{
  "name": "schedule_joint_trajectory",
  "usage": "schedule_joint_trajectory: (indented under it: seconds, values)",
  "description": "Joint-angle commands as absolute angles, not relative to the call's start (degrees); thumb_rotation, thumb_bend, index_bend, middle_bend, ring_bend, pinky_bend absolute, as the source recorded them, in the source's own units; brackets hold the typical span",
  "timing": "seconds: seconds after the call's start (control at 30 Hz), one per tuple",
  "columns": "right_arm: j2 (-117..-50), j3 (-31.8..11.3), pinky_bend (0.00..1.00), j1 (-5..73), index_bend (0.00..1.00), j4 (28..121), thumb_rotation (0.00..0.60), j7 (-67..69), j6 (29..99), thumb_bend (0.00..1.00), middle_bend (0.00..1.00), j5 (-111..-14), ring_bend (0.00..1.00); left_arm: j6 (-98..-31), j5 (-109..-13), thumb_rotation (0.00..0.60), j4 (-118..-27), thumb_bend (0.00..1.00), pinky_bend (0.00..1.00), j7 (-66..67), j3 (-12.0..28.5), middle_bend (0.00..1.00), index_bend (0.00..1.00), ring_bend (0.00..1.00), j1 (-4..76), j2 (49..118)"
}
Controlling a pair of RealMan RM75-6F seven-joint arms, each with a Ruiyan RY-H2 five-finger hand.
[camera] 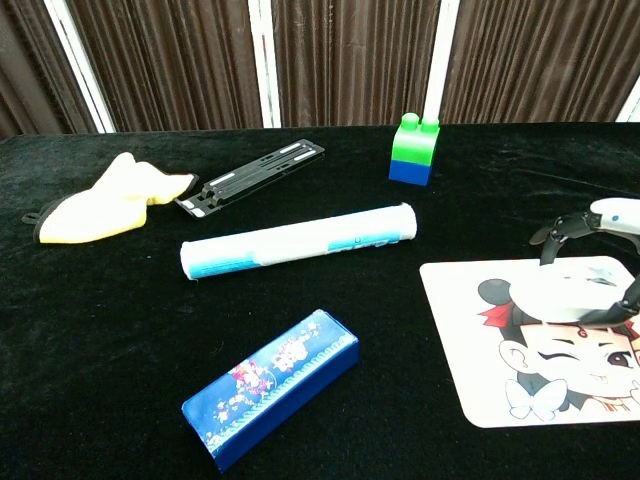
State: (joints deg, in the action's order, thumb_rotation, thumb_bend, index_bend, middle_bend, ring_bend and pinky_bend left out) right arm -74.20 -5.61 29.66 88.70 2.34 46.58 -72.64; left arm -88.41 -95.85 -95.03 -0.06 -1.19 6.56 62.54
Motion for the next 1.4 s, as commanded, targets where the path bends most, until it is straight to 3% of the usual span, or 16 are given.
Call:
schedule_joint_trajectory:
  seconds: [0.03, 0.43, 0.67, 0.87, 1.1, 1.4]
  values:
    - [-74.75, -4.9, 0.0, 30.17, 0.53, 87.45, 0.6, 3.8, 45.57, 0.31, 0.13, -73.77, 0.0, -88.26, -95.84, 0.6, -95.08, 0.13, 0.0, 0.15, -1.19, 0.0, 0.0, 0.0, 6.6, 62.56]
    - [-78.25, -3.65, 0.0, 31.12, 0.52, 82.93, 0.6, 6.54, 45.94, 0.28, 0.11, -77.24, 0.0, -87.71, -95.56, 0.6, -95.11, 0.13, 0.0, 0.36, -1.13, 0.0, 0.0, 0.0, 6.71, 62.67]
    - [-77.86, -3.08, 0.0, 31.18, 0.22, 82.88, 0.6, 3.85, 46.42, 0.17, 0.01, -76.88, 0.0, -87.55, -95.55, 0.6, -94.94, 0.13, 0.0, -0.16, -1.11, 0.0, 0.0, 0.0, 6.8, 62.6]
    - [-76.7, -2.74, 0.0, 30.26, 0.1, 84.79, 0.6, -0.4, 48.77, 0.14, 0.0, -75.7, 0.0, -87.66, -95.83, 0.6, -94.95, 0.13, 0.0, -0.12, -1.18, 0.0, 0.0, 0.0, 6.77, 62.59]
    - [-76.63, -2.15, 0.0, 27.87, 0.09, 87.16, 0.6, -5.92, 53.16, 0.14, 0.0, -73.36, 0.0, -87.65, -96.12, 0.6, -95.16, 0.13, 0.0, -0.08, -1.4, 0.0, 0.0, 0.0, 6.7, 62.46]
    - [-80.73, -3.02, 0.0, 26.24, 0.09, 83.47, 0.6, -8.86, 57.6, 0.14, 0.0, -72.03, 0.0, -87.69, -96.62, 0.6, -95.73, 0.13, 0.0, -0.14, -1.66, 0.0, 0.0, 0.0, 6.63, 62.19]
